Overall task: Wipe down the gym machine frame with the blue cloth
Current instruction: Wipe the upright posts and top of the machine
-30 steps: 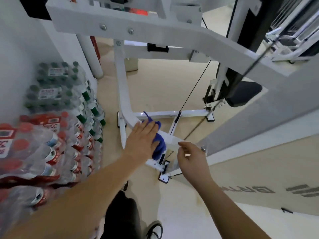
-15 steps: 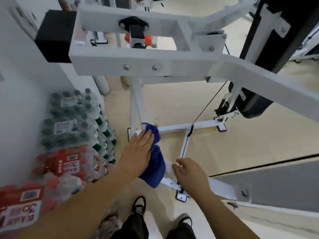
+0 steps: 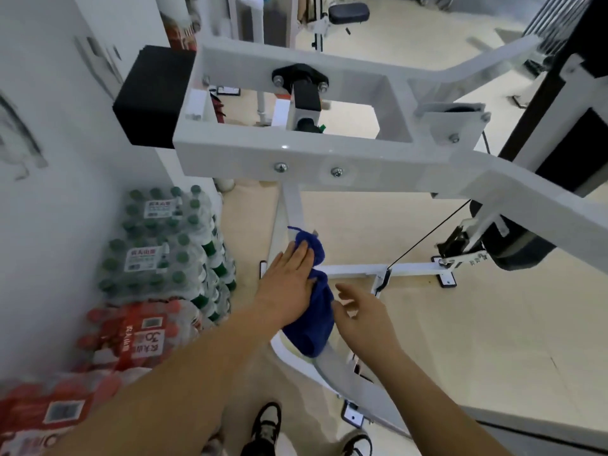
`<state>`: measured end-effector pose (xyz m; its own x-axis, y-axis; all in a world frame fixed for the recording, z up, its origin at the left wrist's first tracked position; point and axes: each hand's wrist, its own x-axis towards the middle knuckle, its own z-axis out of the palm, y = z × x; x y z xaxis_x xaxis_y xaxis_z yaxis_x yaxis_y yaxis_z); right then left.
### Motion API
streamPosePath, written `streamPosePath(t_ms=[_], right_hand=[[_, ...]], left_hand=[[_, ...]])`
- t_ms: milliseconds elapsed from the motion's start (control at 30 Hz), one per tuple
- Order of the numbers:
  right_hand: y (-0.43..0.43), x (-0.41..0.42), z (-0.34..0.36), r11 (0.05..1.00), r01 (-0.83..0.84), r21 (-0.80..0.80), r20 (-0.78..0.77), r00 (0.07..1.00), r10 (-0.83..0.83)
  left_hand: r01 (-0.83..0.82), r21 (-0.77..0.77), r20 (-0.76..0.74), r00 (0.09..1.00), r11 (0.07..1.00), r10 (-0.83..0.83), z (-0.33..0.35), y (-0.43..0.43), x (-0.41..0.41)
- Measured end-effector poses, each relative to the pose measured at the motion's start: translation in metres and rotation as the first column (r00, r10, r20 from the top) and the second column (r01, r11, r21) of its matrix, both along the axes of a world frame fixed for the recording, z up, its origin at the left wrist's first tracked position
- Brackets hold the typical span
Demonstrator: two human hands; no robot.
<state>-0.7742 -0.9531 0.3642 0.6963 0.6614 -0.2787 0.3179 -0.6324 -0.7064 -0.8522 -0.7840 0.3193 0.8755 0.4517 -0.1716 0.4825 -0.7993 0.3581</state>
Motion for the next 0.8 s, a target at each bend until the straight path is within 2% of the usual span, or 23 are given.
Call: streamPosePath(t_ms=[100,233,300,400,467,567,700,800], right_hand=[[0.013,-0.006,-0.003,0.990,-0.130,0.058,-0.010,0.991,0.131],[0.037,-0.016,-0.024,0.935,-0.350,0.057,0.000,0.936,0.351],[0.048,-0.020,-0.039,0.912,-0.410,-0.010,0.090,0.908,0.409],[0.065,-0.024,-0.053,0.895,-0.408,-0.182,0.296,0.845,0.446],[0.078,-0.020,-0.054,0.886,-0.378,-0.270,0.372,0.808,0.458],[0.108,0.002,-0.052,0.854,-0.378,-0.357,0.368,0.784,0.500],[0.159,0.034,-0.050,0.852,-0.366,-0.374,0.347,0.797,0.494],[0.178,0.042,-0.055,0.866,-0.349,-0.357,0.353,0.808,0.471]], left_hand=[[-0.003,-0.108,0.067,0.998,0.994,0.010,0.003,-0.004,-0.003],[0.021,-0.404,0.189,0.980,0.914,0.061,0.013,0.020,-0.013],[-0.035,-0.512,0.192,0.969,0.859,0.154,0.015,0.029,-0.021],[-0.176,-0.634,0.188,0.910,0.753,0.371,0.011,0.038,-0.035],[-0.239,-0.653,0.166,0.881,0.718,0.444,0.010,0.042,-0.040],[-0.294,-0.662,0.148,0.851,0.690,0.505,0.010,0.055,-0.040],[-0.368,-0.651,0.136,0.803,0.664,0.580,0.011,0.079,-0.041],[-0.389,-0.621,0.131,0.805,0.680,0.579,0.020,0.095,-0.043]])
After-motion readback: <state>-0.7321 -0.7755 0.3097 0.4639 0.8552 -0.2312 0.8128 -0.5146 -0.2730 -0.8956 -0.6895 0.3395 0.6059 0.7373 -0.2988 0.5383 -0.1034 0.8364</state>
